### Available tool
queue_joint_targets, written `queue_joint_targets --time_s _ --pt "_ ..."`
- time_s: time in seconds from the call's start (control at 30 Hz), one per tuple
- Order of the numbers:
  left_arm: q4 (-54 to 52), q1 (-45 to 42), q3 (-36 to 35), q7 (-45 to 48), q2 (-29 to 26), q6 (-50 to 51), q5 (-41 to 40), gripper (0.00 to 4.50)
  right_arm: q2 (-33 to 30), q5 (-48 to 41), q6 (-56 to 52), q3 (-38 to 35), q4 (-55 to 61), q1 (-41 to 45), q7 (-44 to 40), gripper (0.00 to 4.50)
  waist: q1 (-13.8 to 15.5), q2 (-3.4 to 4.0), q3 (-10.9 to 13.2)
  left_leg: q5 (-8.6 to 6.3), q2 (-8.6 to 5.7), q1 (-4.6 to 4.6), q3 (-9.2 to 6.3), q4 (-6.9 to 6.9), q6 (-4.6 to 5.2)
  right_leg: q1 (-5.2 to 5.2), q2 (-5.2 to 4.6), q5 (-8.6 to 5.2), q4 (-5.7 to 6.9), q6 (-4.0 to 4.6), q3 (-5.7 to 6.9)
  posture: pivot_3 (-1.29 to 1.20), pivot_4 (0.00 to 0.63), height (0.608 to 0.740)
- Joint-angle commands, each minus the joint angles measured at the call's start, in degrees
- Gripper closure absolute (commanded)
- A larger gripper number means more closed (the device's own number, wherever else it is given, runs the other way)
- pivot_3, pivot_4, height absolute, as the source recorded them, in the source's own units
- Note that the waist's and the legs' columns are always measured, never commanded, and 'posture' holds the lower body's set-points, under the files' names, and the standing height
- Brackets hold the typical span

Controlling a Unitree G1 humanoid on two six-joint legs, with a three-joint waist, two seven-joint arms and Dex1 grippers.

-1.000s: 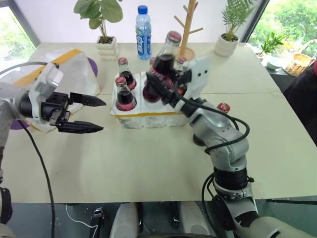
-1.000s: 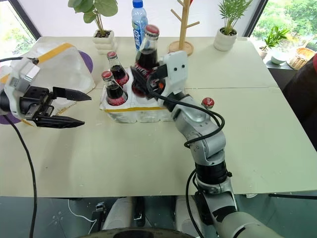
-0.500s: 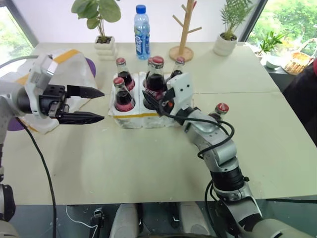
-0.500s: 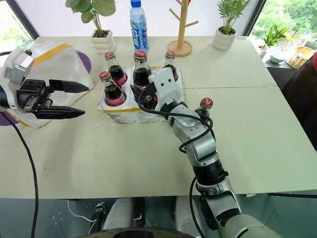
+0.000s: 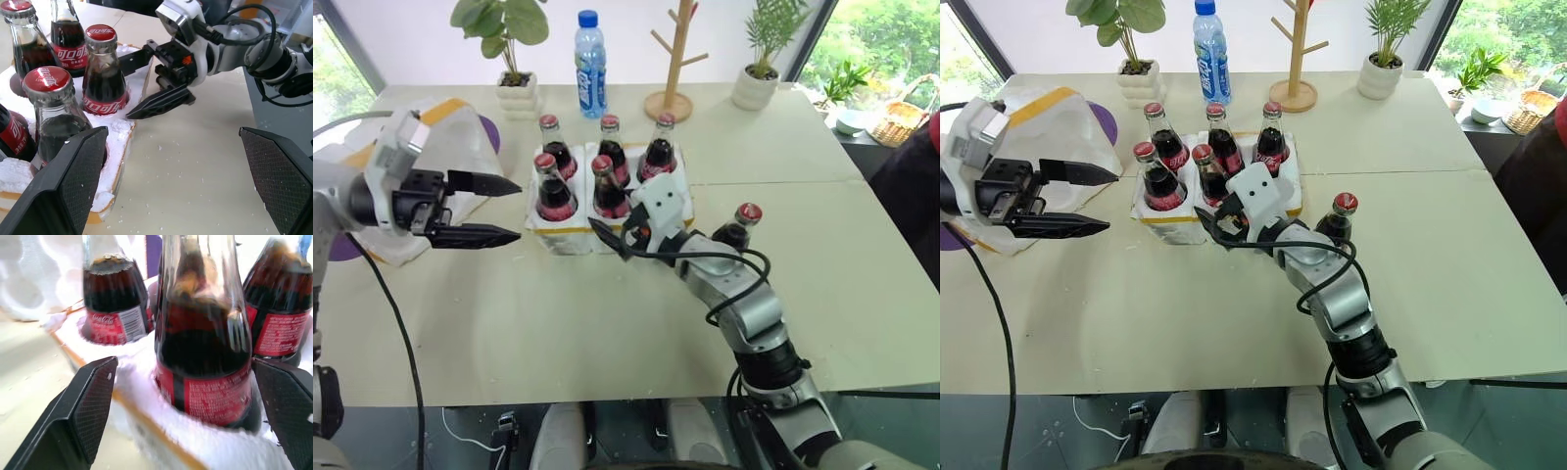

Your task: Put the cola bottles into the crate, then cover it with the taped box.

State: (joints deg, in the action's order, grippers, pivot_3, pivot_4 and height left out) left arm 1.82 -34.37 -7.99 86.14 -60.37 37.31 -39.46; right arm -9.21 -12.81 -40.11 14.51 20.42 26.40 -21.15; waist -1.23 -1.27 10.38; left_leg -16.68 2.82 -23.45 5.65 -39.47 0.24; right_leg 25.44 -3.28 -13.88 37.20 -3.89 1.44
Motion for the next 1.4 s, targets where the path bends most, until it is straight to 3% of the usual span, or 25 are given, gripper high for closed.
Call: queue_joint_targets --time_s 0.03,0.3,0.43,0.6,0.7,0.97,1.4 --pt "-2.00 1.56 -1.73 0.95 -0.09 -1.11 -0.71 0.00 -2.00 -6.77 -5.18 0.78 9.54 -3.48 -5.03 0.08 -0.07 0.00 0.00 0.00 0.00 0.00 -0.01 0.03 0.00 0.01 0.00 0.00 -0.01 0.00 -0.01 0.00 0.150 0.740" --pt "0.02 -1.42 0.44 2.26 1.04 -1.92 0.34 0.00 -7.24 -19.68 -19.02 -7.87 18.82 -8.07 -7.83 0.08 0.68 -0.09 -0.05 0.06 -0.04 0.04 -0.02 0.05 -0.11 -0.08 -0.04 -0.02 0.00 0.06 0.05 0.00 0.150 0.740" --pt "1.63 -2.20 1.35 3.23 1.65 -3.01 1.59 0.00 -16.66 -24.25 -21.82 -16.50 22.29 -13.56 -11.55 0.08 0.74 -0.12 -0.07 0.05 -0.12 0.05 -0.02 0.05 -0.09 -0.13 -0.16 -0.02 -0.06 0.04 0.08 0.00 0.150 0.740" --pt "3.17 -2.83 2.23 4.00 2.45 -4.27 2.67 0.00 -27.35 -26.15 -17.05 -31.15 23.88 -27.25 -17.72 0.08 0.85 -0.14 -0.08 0.03 -0.12 0.03 -0.08 0.06 -0.05 -0.13 -0.07 -0.04 -0.09 0.02 0.13 0.00 0.150 0.740" --pt "4.56 -4.00 2.97 4.51 3.11 -5.15 3.64 0.00 -26.39 -25.53 -14.32 -36.22 21.75 -30.40 -15.18 0.08 0.35 -0.15 -0.08 0.03 -0.09 0.10 -0.09 0.07 -0.06 -0.15 0.01 -0.04 -0.06 0.03 0.09 0.00 0.150 0.740" --pt "8.26 -7.59 4.56 6.11 4.10 -6.90 5.59 0.00 -20.89 -22.59 -7.21 -36.16 16.39 -26.54 -7.50 0.08 0.54 -0.16 -0.09 0.06 -0.09 0.13 -0.08 0.06 -0.10 -0.17 0.04 -0.03 -0.05 0.04 0.00 0.00 0.150 0.740" --pt "8.55 -11.01 5.46 5.77 4.59 -5.35 6.11 0.00 -16.00 -21.43 -3.18 -29.56 12.24 -24.03 -4.21 0.08 0.58 -0.17 -0.10 0.06 -0.09 0.10 -0.11 0.06 -0.10 -0.17 0.02 -0.03 -0.05 0.03 0.02 0.00 0.150 0.740"
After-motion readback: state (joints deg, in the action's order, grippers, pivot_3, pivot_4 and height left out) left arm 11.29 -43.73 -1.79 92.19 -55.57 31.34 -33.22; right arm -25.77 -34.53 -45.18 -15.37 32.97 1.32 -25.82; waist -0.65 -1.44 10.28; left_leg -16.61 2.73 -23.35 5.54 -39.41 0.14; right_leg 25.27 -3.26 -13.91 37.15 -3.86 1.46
